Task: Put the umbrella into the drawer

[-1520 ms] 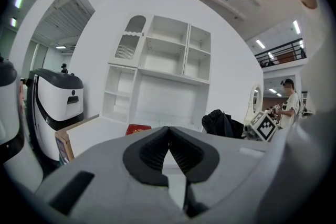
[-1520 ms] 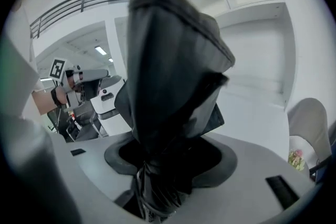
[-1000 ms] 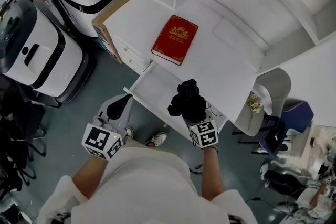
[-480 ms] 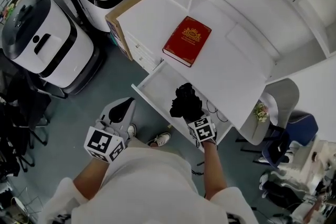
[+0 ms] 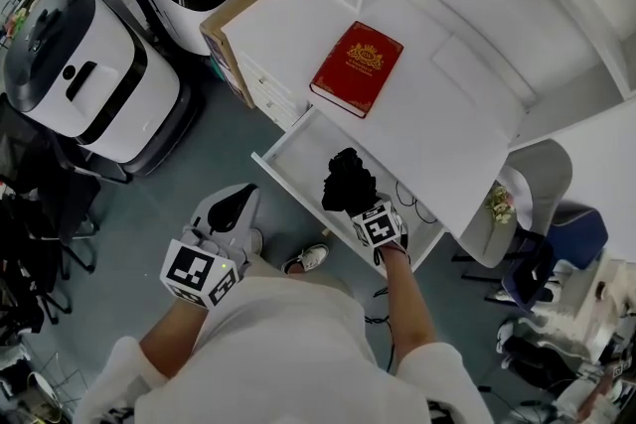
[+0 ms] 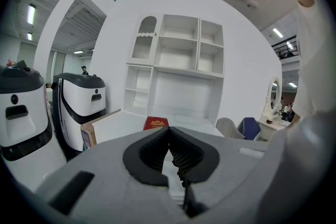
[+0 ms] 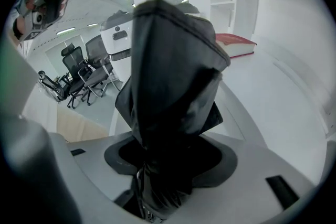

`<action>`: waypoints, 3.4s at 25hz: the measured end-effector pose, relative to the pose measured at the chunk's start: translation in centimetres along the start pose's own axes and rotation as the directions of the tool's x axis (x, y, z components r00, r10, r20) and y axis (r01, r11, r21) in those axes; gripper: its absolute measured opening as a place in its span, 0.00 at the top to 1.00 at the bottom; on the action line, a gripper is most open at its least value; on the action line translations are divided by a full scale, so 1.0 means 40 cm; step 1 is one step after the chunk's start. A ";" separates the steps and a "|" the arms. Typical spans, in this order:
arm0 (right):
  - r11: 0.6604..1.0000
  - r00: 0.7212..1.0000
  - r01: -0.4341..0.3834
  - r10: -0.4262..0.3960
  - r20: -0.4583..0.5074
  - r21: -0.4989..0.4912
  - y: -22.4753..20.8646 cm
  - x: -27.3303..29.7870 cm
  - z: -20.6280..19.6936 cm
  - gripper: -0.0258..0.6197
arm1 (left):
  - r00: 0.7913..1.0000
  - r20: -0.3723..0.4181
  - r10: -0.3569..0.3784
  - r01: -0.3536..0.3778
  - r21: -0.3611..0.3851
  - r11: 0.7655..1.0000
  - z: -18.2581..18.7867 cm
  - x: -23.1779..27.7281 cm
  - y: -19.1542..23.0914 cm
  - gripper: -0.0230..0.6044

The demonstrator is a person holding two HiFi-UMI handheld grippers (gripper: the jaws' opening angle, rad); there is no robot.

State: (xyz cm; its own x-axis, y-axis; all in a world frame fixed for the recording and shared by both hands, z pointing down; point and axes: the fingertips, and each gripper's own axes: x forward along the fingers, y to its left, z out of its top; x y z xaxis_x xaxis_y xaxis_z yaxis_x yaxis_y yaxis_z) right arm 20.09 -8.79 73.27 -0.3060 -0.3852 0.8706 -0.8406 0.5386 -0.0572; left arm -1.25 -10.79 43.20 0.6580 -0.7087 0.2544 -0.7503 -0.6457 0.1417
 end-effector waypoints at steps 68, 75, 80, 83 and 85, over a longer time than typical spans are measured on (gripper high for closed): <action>0.896 0.906 0.325 -0.386 0.171 0.302 -0.086 -0.154 0.033 0.43 | 0.976 0.001 -0.218 0.218 0.002 0.976 -0.004 0.011 0.024 0.94; 0.801 0.836 0.370 -0.508 0.207 0.471 -0.044 -0.271 0.061 0.76 | 0.946 -0.004 -0.323 0.323 0.021 0.946 0.013 0.018 0.052 0.94; 0.757 0.821 0.379 -0.541 0.184 0.533 0.019 -0.307 0.052 0.95 | 0.934 -0.011 -0.358 0.358 0.026 0.933 0.004 0.005 0.098 0.94; 0.737 0.811 0.362 -0.551 0.197 0.571 0.062 -0.322 0.053 0.96 | 0.930 -0.014 -0.368 0.369 0.030 0.929 -0.002 -0.005 0.127 0.94; 0.720 0.805 0.334 -0.554 0.213 0.608 0.089 -0.332 0.056 0.96 | 0.928 -0.013 -0.372 0.372 0.039 0.927 -0.003 -0.014 0.144 0.94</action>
State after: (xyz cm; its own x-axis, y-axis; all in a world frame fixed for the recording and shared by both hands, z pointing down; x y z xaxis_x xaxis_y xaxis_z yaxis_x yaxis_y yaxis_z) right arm 20.15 -3.44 60.41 0.1236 -0.7682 0.6282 -0.9795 -0.1961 -0.0470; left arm -5.95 -14.09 44.00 0.8891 -0.4139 0.1955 -0.4482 -0.8738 0.1885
